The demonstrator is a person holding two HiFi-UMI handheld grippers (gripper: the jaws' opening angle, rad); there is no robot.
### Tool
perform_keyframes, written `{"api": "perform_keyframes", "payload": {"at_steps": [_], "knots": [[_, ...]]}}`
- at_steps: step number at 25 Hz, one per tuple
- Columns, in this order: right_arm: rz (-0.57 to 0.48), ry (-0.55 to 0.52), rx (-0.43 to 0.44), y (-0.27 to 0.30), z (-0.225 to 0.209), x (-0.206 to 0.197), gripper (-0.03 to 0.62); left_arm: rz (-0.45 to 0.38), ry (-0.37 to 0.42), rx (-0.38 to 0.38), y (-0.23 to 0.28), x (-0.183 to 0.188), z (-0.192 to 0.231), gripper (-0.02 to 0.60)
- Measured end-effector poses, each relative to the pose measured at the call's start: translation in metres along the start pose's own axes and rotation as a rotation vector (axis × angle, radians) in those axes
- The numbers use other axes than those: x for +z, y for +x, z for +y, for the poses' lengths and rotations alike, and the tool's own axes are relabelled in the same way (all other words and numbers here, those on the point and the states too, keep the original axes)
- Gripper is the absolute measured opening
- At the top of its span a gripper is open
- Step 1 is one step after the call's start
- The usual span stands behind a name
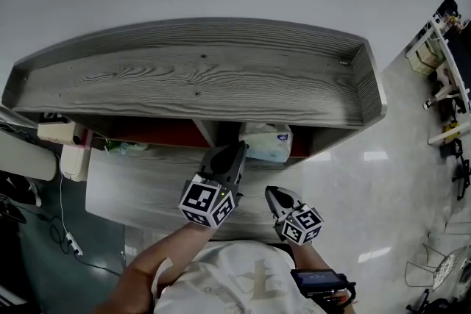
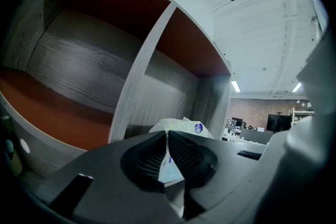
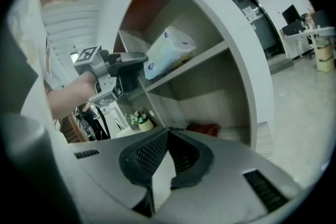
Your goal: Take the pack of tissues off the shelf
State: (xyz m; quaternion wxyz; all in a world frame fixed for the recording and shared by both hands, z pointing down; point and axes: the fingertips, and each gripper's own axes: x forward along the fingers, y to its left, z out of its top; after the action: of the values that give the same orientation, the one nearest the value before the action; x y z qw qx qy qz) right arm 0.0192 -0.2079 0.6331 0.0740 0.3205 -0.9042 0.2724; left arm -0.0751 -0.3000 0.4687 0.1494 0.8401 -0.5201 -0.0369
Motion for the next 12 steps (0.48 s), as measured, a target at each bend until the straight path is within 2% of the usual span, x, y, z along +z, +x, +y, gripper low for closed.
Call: {"api": "perform_keyframes", "payload": {"at_steps": [12], "knots": [[-0.001, -0.014, -0.022, -0.004, 0.017, -0.002, 0.005, 0.014, 0.021, -0.083, -0.031, -0.004, -0.016, 0.029]]}}
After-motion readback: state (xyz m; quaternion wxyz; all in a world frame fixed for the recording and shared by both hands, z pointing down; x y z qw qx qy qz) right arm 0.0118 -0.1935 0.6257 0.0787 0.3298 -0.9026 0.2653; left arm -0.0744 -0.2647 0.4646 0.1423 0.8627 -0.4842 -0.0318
